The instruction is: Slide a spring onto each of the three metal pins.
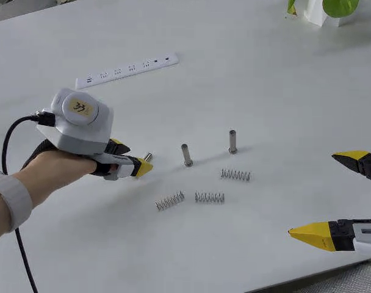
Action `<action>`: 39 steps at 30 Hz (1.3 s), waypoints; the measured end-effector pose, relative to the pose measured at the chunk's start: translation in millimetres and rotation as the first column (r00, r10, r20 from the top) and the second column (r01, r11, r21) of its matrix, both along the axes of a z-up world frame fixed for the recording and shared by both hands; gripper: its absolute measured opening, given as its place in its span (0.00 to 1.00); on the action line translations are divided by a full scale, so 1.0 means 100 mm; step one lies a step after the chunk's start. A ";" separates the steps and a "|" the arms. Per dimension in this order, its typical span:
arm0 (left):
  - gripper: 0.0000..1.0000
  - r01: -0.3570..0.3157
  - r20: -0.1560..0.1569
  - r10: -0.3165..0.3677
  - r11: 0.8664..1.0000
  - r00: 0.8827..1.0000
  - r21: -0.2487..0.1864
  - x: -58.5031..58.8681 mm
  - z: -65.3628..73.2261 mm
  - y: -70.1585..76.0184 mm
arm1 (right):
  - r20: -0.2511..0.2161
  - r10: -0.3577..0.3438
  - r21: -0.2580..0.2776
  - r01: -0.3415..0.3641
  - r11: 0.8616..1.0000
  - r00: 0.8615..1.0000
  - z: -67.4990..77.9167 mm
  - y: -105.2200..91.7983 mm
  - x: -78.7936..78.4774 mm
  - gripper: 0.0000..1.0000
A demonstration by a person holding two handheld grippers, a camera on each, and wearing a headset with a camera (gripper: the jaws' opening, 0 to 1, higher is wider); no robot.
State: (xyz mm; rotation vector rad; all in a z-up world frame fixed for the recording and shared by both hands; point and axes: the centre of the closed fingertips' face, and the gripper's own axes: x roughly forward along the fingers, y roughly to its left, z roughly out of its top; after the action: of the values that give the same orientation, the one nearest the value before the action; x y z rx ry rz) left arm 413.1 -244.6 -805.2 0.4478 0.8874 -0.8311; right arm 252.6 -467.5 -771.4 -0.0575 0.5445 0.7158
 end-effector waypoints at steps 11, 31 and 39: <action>0.16 -0.045 -0.042 0.048 0.997 0.998 0.060 0.16 -0.16 0.00 | 0.007 0.016 -0.013 -0.016 1.000 1.000 -0.03 0.06 -0.04 0.96; 0.09 -0.039 -0.111 0.056 0.988 0.992 0.147 0.17 -0.37 -0.05 | 0.011 0.005 -0.005 -0.005 1.000 1.000 -0.01 0.02 -0.06 0.96; 0.06 -0.057 -0.109 0.075 0.986 0.991 0.156 0.22 -0.37 -0.04 | 0.004 0.010 -0.008 -0.010 1.000 1.000 -0.05 0.03 -0.07 0.96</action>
State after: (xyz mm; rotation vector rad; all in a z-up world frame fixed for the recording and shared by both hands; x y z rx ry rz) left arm 434.7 -248.5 -842.1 0.5051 1.0720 -0.7365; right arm 245.8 -464.7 -776.2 -0.0694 0.5439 0.7227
